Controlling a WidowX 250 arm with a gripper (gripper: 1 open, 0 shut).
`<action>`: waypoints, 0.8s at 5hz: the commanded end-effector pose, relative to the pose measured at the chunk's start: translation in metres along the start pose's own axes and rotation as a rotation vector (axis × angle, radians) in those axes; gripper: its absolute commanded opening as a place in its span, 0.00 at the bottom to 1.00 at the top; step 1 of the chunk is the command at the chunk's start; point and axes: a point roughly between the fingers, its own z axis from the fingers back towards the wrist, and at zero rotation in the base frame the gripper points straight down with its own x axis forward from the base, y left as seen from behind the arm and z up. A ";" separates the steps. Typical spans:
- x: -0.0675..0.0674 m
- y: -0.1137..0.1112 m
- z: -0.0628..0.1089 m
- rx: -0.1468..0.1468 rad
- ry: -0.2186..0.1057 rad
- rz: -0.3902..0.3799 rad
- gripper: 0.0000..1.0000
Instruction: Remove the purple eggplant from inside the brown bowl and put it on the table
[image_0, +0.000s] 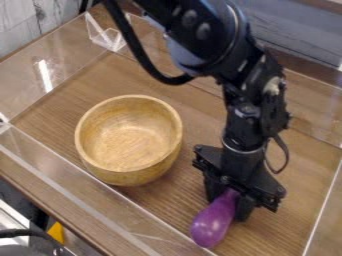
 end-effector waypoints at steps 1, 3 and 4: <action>0.003 -0.005 0.006 -0.009 -0.026 -0.005 0.00; 0.000 -0.007 0.006 -0.018 -0.019 0.000 0.00; -0.002 -0.008 0.006 -0.020 -0.015 0.002 0.00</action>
